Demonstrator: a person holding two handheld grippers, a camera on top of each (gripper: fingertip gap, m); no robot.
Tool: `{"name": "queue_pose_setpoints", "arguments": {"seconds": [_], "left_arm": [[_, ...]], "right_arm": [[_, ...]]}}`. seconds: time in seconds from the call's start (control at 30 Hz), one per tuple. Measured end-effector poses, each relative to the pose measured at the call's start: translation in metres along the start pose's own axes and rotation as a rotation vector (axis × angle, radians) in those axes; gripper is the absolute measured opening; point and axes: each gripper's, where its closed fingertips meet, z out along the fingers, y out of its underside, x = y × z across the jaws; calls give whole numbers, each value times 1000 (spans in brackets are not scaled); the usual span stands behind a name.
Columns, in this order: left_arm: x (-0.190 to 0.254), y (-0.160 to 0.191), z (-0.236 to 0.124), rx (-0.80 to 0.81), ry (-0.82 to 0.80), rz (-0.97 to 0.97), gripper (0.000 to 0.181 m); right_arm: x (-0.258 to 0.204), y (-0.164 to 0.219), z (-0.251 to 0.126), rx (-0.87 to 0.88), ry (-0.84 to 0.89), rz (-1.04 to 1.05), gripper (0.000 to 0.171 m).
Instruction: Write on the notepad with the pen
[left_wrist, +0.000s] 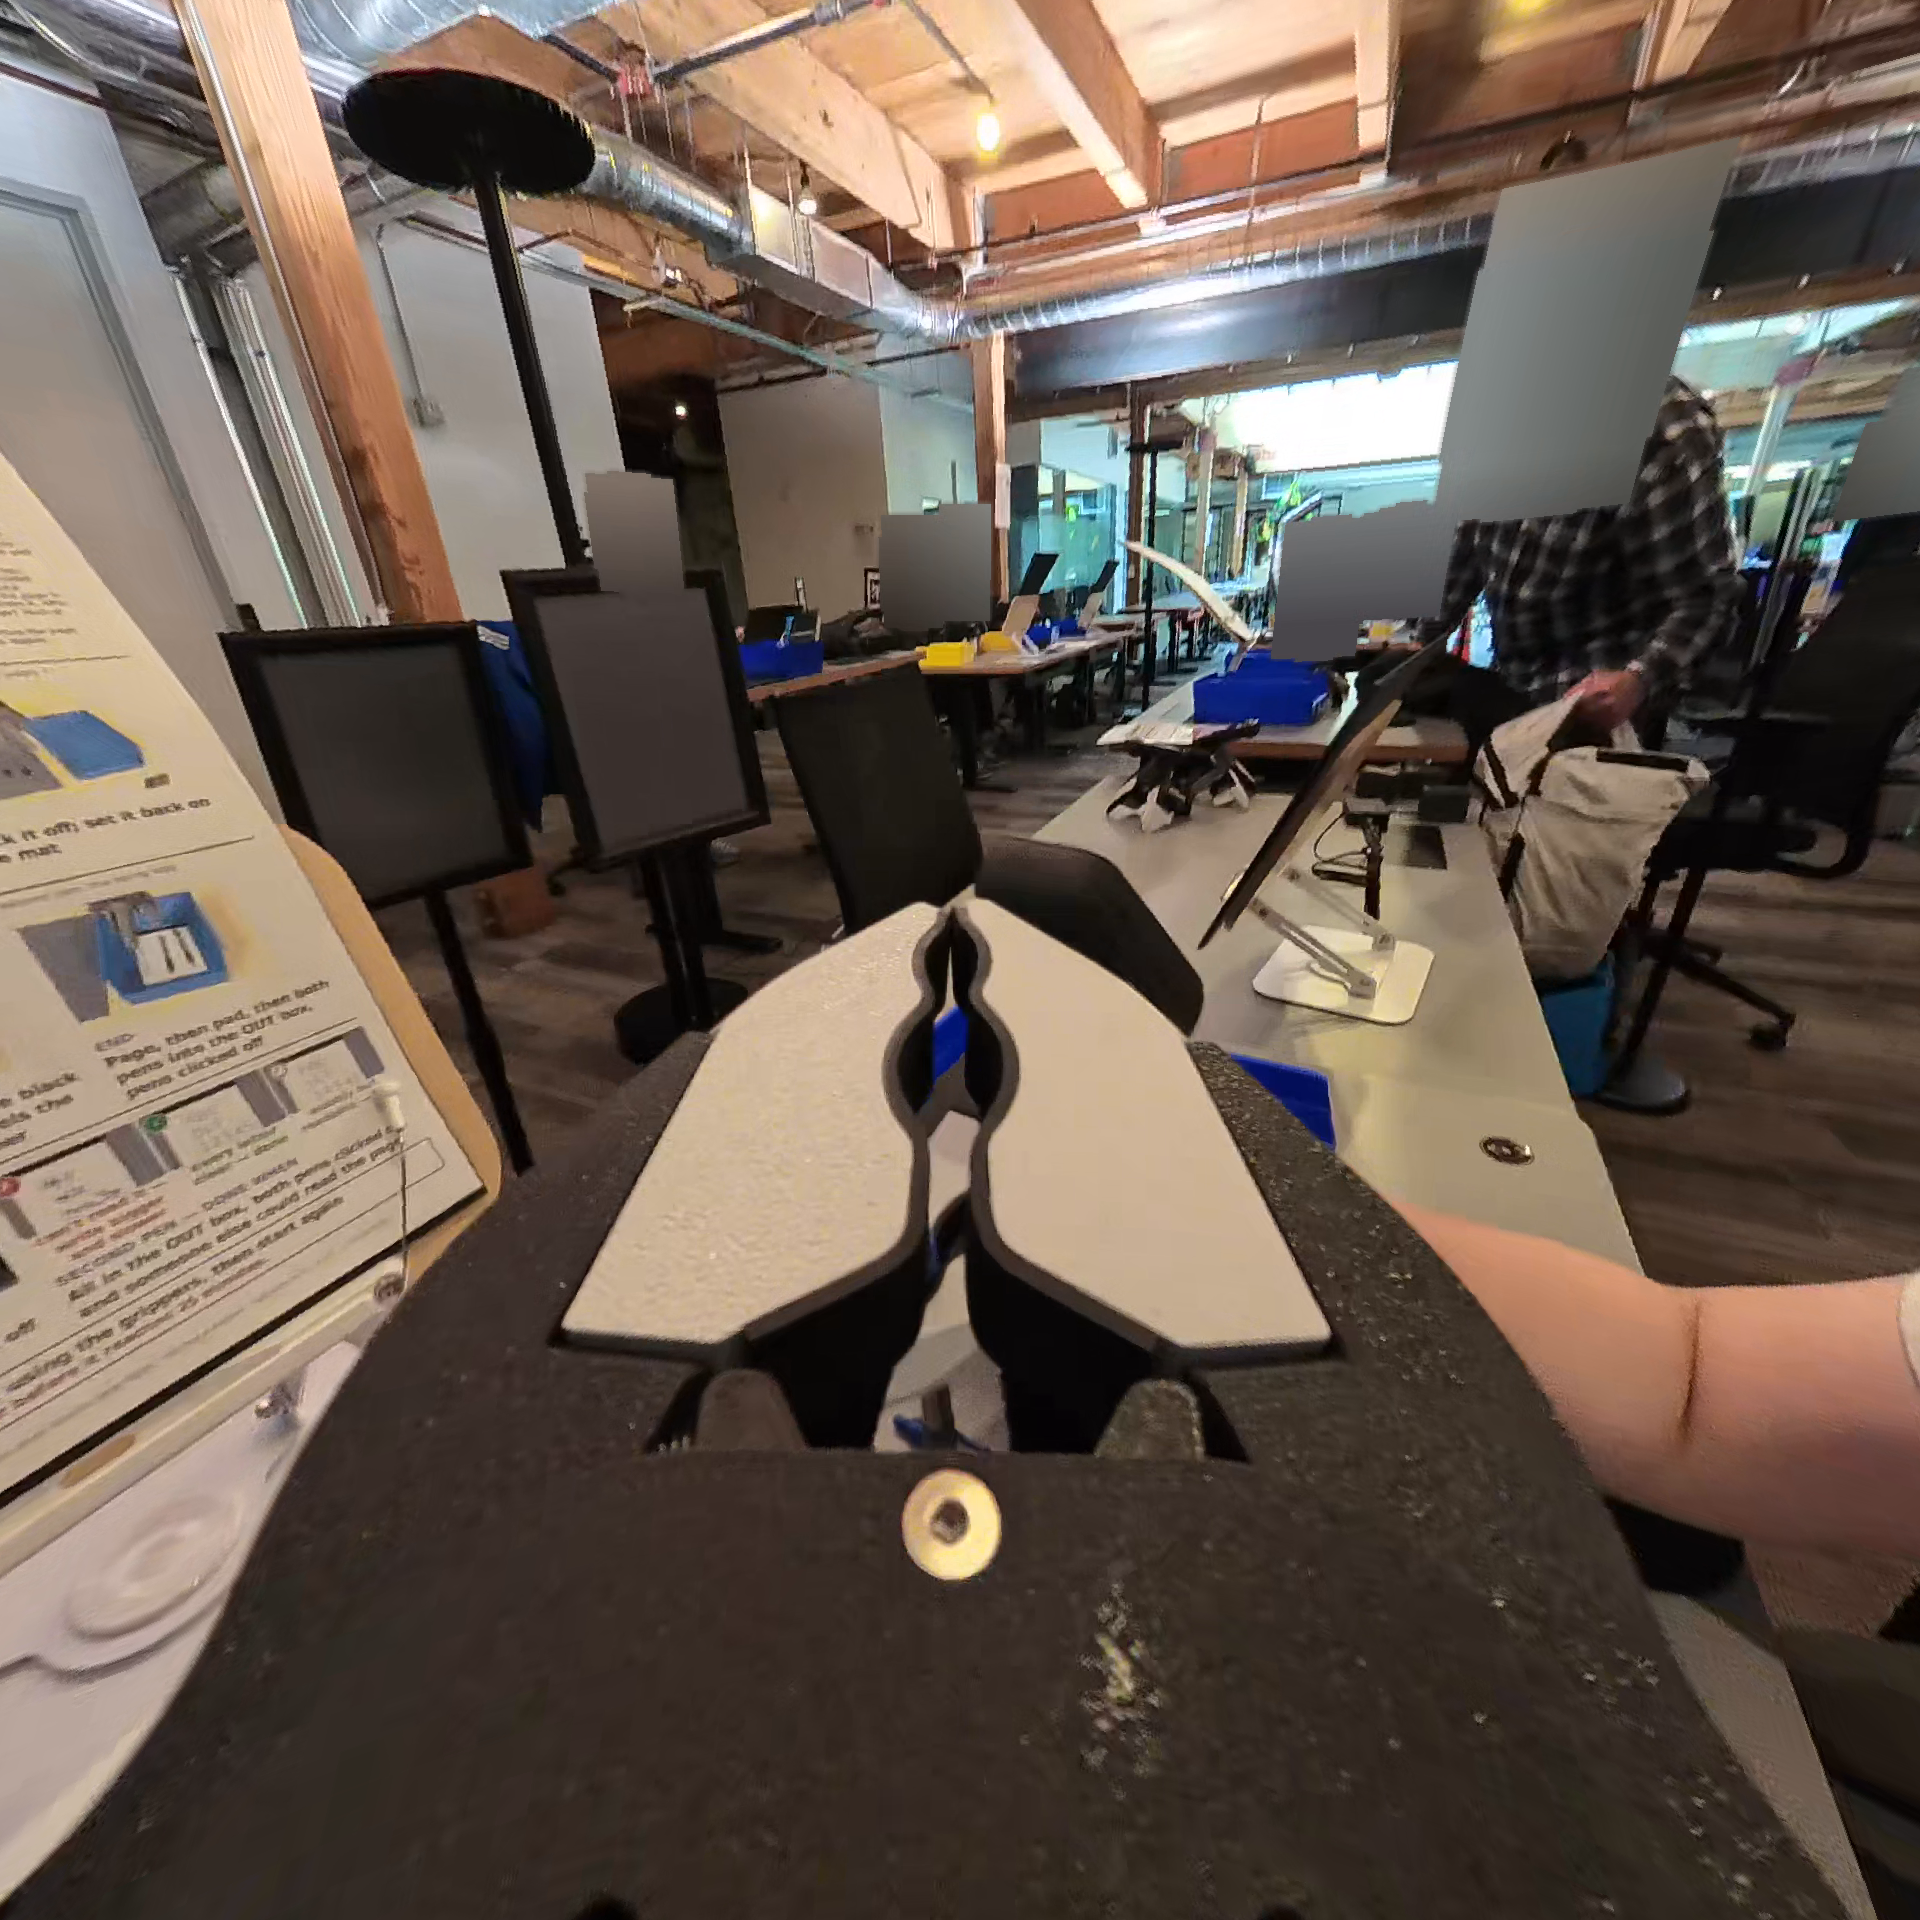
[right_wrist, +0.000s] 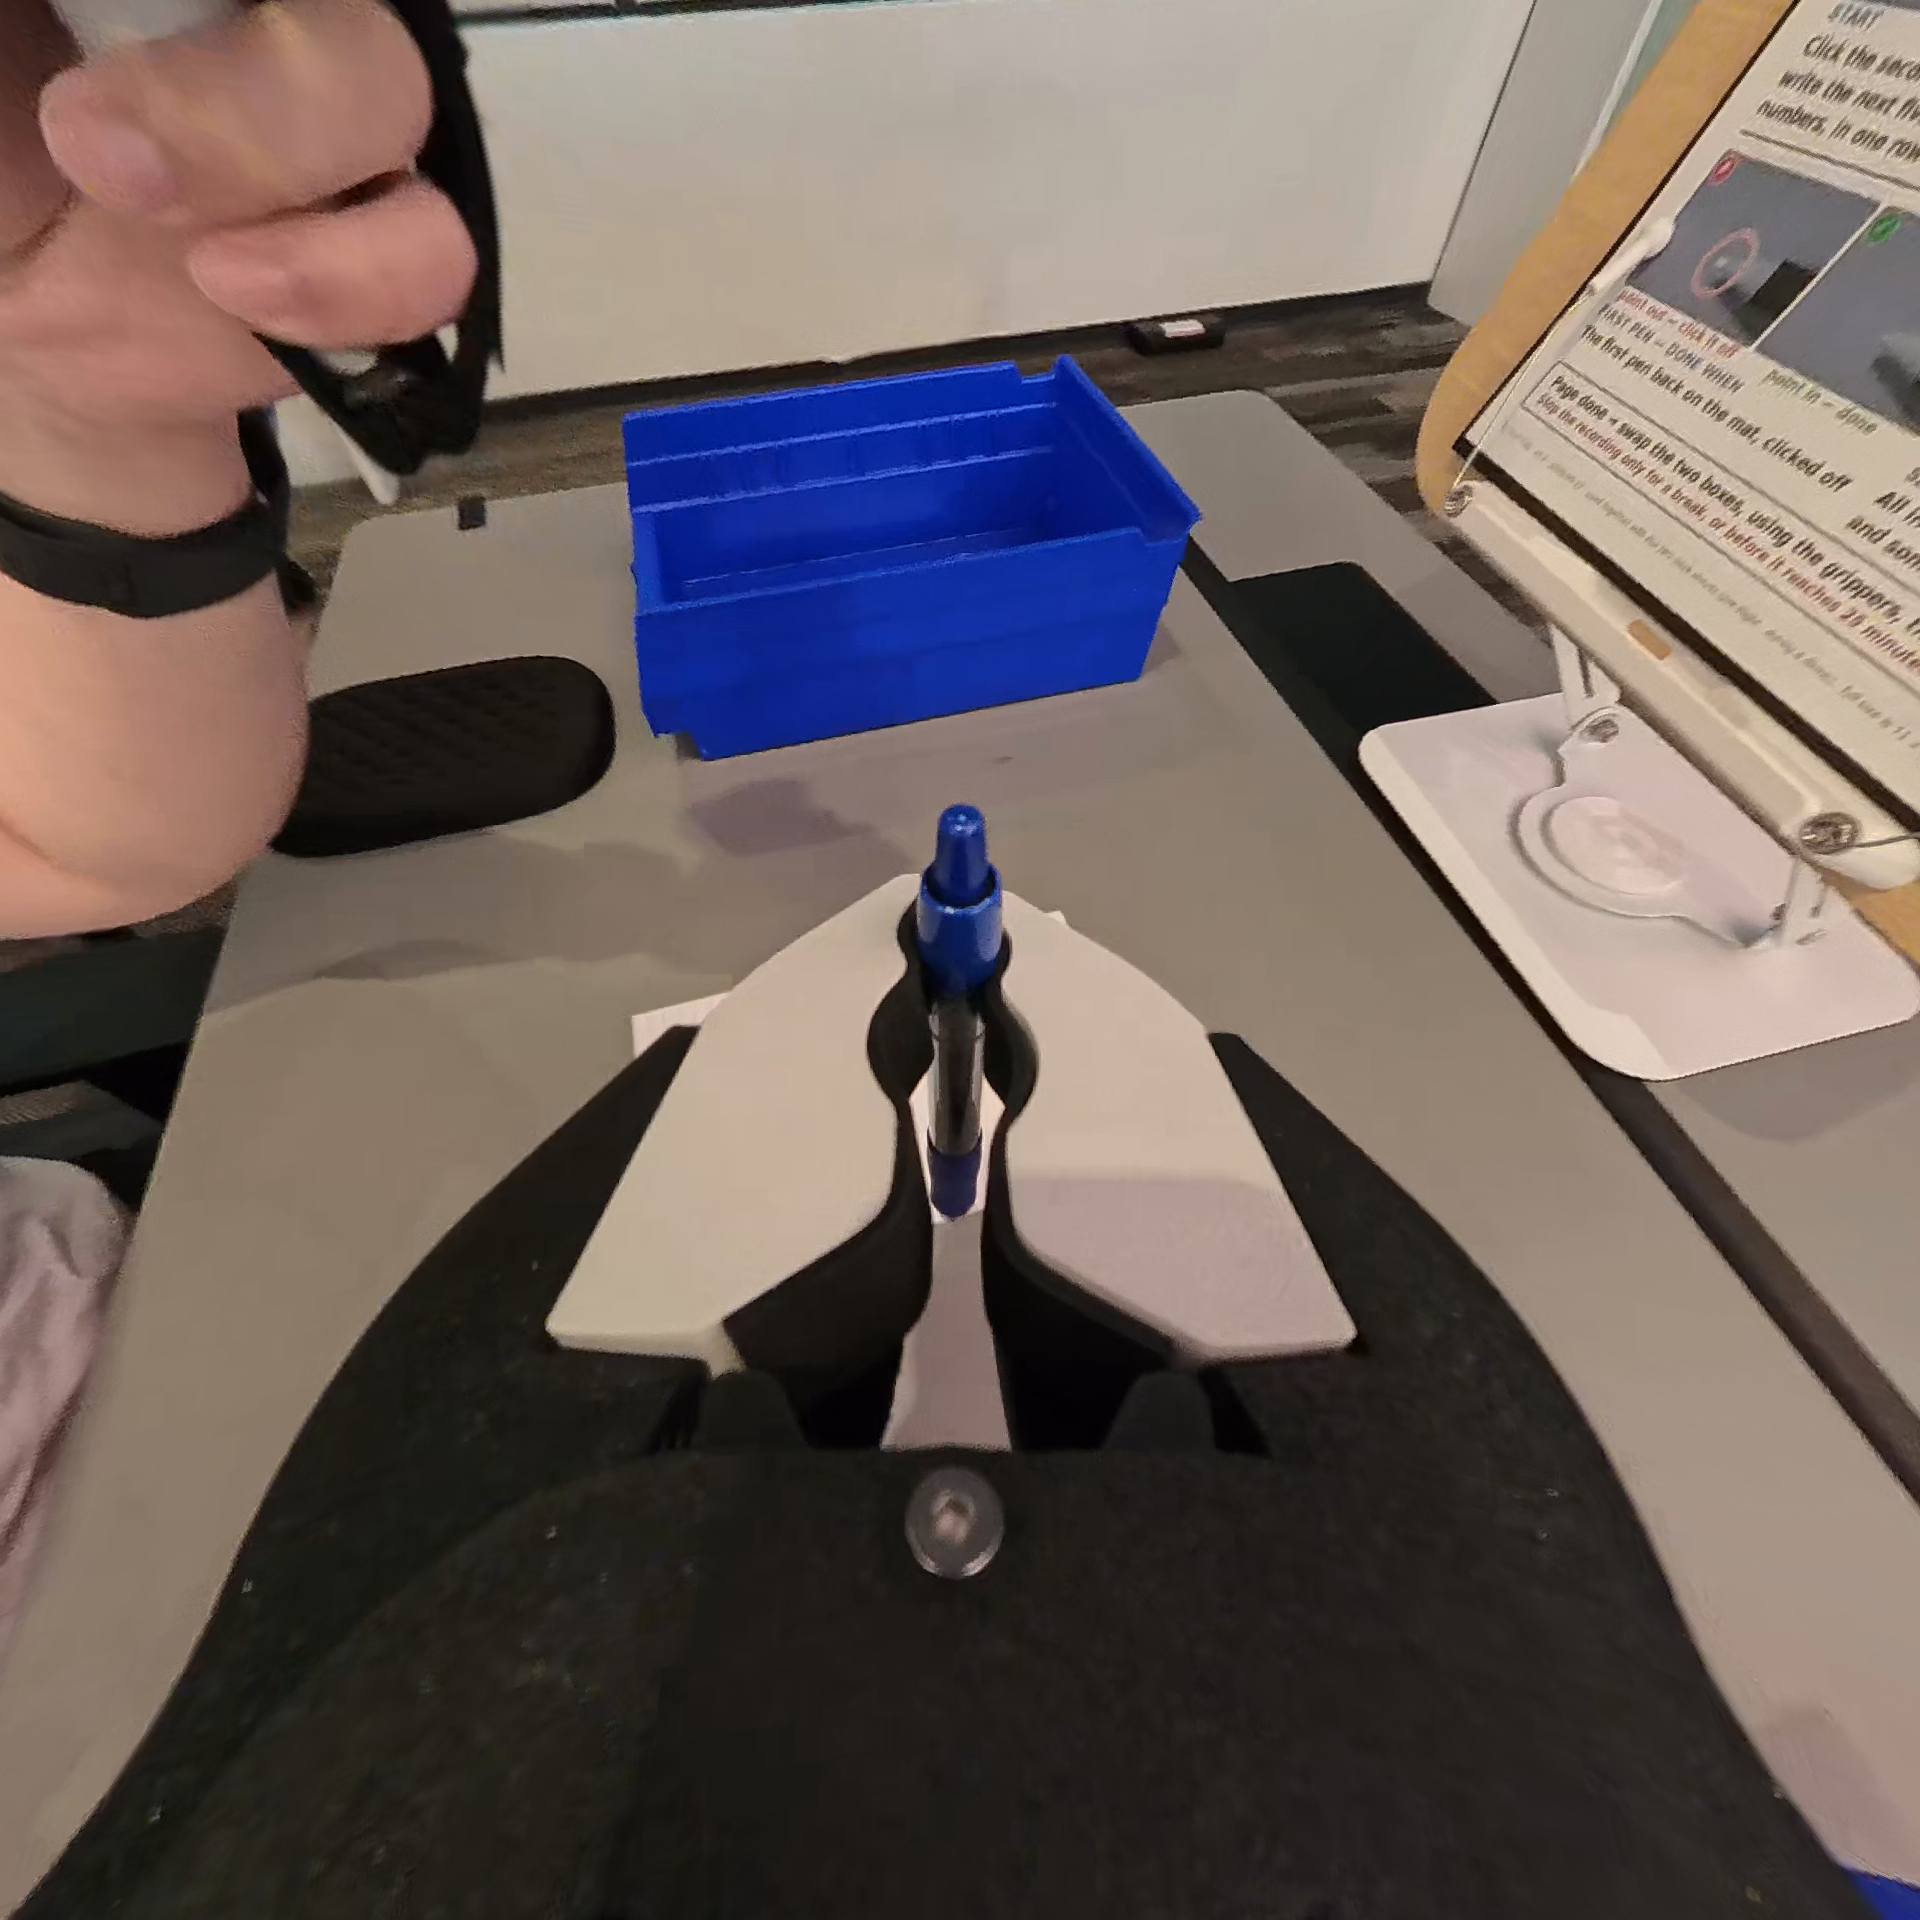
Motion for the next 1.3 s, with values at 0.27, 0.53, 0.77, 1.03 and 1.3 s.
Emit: {"name": "queue_pose_setpoints", "arguments": {"seconds": [0.27,0.53,0.77,1.03,1.3], "left_arm": [[17,75,-23,-186,39,-103,0],[24,135,-69,-297,-21,-224,0],[31,179,-105,-402,-109,-219,0],[44,197,-112,-414,-97,-267,0],[51,191,-109,-421,-85,-242,0]], "right_arm": [[10,13,3,-1,-75,201,5],[23,21,-10,-20,-90,402,4],[44,46,-20,-99,-17,576,5],[58,77,-38,-234,83,688,5],[63,106,-47,-357,164,786,5]]}}
